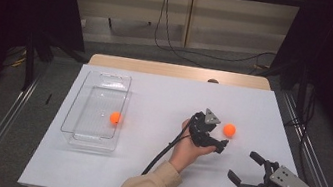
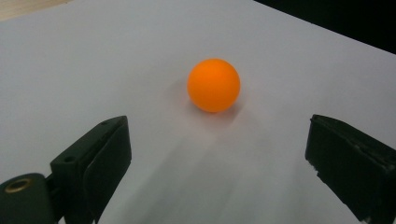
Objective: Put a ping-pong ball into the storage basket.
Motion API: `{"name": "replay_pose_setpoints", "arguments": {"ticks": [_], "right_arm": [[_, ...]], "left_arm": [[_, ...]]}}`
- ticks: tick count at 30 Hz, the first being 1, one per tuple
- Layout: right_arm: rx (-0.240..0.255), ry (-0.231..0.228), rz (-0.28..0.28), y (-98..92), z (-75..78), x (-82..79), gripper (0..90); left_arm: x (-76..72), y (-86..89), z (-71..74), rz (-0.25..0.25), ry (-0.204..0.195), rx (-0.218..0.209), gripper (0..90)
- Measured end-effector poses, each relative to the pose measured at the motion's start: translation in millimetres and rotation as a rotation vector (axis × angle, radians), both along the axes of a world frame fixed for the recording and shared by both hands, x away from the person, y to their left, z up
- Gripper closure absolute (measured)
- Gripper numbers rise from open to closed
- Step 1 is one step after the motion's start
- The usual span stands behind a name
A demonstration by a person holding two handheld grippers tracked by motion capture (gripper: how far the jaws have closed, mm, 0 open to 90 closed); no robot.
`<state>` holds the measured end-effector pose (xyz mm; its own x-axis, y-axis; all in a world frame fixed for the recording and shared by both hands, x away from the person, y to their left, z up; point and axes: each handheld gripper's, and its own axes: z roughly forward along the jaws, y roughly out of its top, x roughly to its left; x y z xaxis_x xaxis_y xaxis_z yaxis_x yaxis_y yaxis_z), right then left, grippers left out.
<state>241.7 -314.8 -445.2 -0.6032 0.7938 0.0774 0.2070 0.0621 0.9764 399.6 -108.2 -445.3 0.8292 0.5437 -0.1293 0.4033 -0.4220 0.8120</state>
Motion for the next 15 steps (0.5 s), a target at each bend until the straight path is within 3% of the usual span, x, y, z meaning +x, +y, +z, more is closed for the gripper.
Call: {"name": "replay_pose_setpoints", "arguments": {"ticks": [15], "right_arm": [[0.004, 0.002, 0.003, 0.5, -0.4, 0.3, 1.3]], "left_arm": [[3.4, -4.4, -0.3, 0.005, -0.002, -0.018, 7.5]]}}
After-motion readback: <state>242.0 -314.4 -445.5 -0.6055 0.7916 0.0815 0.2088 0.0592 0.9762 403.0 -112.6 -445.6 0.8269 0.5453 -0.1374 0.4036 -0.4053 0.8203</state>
